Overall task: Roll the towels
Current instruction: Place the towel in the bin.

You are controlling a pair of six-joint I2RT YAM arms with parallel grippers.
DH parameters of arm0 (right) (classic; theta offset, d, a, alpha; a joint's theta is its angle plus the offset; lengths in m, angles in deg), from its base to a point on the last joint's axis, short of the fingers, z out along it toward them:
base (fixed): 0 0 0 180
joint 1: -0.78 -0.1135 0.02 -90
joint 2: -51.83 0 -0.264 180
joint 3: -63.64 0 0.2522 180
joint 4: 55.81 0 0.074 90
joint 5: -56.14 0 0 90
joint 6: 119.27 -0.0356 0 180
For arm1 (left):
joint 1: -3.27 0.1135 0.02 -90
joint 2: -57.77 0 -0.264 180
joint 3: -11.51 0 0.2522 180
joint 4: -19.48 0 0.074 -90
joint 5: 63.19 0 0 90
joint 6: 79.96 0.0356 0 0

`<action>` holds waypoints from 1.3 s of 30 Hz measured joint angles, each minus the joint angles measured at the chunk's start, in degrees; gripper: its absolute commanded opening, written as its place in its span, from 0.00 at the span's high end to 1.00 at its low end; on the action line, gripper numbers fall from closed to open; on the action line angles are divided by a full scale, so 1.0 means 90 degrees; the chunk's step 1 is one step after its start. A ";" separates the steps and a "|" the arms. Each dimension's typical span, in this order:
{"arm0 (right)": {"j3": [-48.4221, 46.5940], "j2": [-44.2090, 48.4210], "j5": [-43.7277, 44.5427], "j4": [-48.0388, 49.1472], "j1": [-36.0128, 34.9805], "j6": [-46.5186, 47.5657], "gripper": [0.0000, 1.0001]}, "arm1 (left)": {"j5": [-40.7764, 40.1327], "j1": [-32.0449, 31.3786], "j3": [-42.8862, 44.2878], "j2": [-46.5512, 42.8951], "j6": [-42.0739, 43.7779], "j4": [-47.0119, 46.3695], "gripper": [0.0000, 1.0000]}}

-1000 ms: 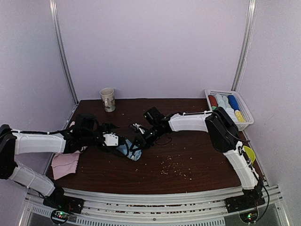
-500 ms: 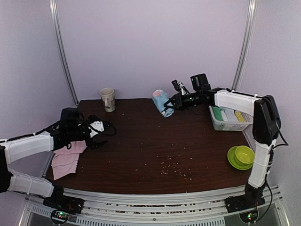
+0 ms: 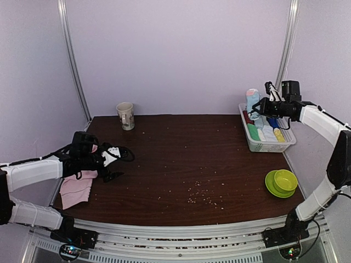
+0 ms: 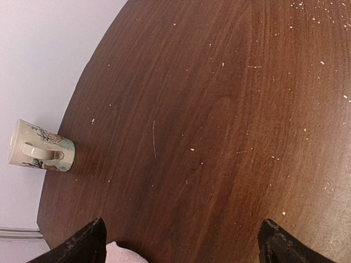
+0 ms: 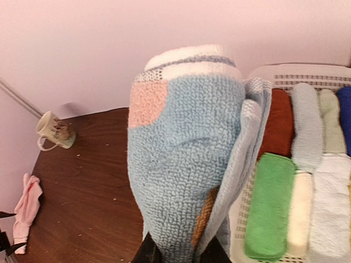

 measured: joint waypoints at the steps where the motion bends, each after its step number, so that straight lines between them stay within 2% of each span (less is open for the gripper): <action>1: 0.0010 0.0007 0.0131 -0.0053 0.0134 0.0063 1.00 | -0.0005 0.0000 0.0000 0.0000 -0.0012 0.0000 0.02; 8: 0.0010 -0.0022 0.0935 -0.0600 0.0486 0.0554 1.00 | -0.0073 0.0012 -0.0053 0.0000 -0.0080 -0.0012 0.02; 17: -0.0177 -0.0940 0.1032 -0.1129 0.0522 0.0945 1.00 | -0.0119 0.0017 -0.0165 0.0000 -0.0100 -0.0010 0.02; 29: -0.0593 -0.1870 0.0559 -0.1494 0.0527 0.1129 1.00 | -0.0163 0.0027 -0.0214 0.0000 -0.0102 -0.0015 0.02; 35: -0.0780 -0.2188 -0.0073 -0.1581 0.0704 0.1200 1.00 | -0.0170 0.0029 -0.0214 0.0000 -0.0102 -0.0015 0.02; 39: -0.0945 -0.2378 -0.0435 -0.1695 0.0814 0.1256 0.93 | -0.0170 0.0029 -0.0214 0.0000 -0.0102 -0.0017 0.02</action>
